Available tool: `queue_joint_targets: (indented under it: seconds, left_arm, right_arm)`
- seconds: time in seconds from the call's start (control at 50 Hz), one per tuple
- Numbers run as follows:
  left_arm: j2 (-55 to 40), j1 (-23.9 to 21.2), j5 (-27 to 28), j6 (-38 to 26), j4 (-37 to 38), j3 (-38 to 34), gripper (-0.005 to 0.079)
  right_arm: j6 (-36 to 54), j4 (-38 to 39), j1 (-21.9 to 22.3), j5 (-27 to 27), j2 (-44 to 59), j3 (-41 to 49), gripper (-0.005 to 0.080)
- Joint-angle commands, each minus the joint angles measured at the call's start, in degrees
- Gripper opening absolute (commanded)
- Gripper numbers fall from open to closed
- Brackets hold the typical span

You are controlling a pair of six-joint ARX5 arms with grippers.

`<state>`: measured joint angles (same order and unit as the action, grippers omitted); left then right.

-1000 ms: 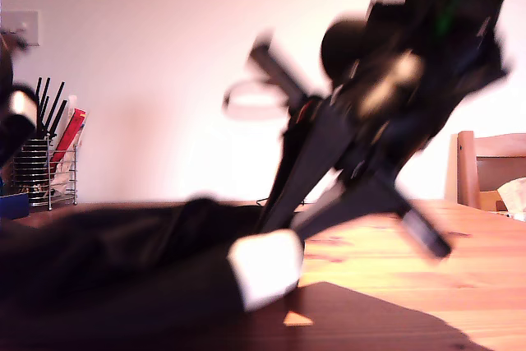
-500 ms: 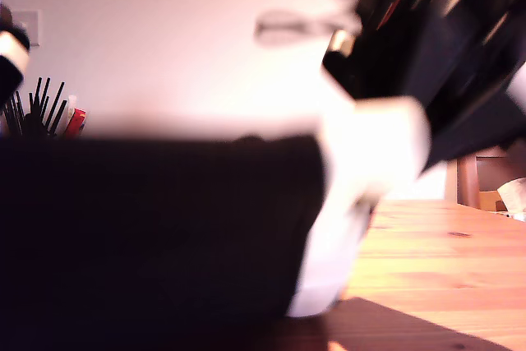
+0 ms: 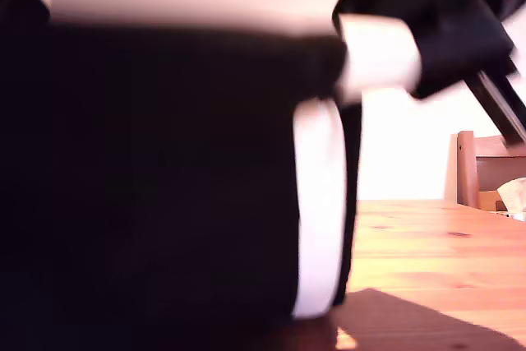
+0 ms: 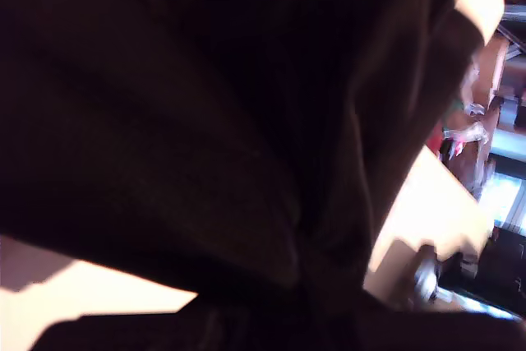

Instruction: Fold the shorts in front of you. After folding it, place it to the left side.

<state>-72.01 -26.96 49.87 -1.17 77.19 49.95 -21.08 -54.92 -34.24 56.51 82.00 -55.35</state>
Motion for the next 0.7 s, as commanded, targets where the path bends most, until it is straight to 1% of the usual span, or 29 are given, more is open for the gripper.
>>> queue_joint_targets:
  seconds: [0.0, 0.18, 0.44, 0.54, 0.68]
  left_arm:
    - [0.9, -0.2, 0.3, -1.5, 0.9, -0.8, -0.0021]
    - [1.3, -1.9, 0.9, 0.3, 1.0, -0.8, -0.0021]
    - [1.2, -7.8, 1.2, 2.5, 1.0, -0.8, -0.0021]
    - [1.2, -8.2, 1.3, 2.4, 1.0, -0.8, -0.0021]
    - [1.2, -7.7, 2.4, 1.6, 1.0, -0.8, -0.0021]
  right_arm:
    - [1.2, -1.3, -0.5, 0.6, -0.2, 0.2, -0.0011]
    - [5.2, -7.7, -1.4, 0.6, -0.2, 0.2, -0.0011]
    - [11.0, -16.2, -1.4, 0.5, -1.7, 0.2, -0.0011]
    - [12.2, -16.5, -1.6, 0.9, -1.8, 0.2, -0.0011]
    - [12.1, -13.7, -1.2, 5.0, -1.8, 0.2, -0.0011]
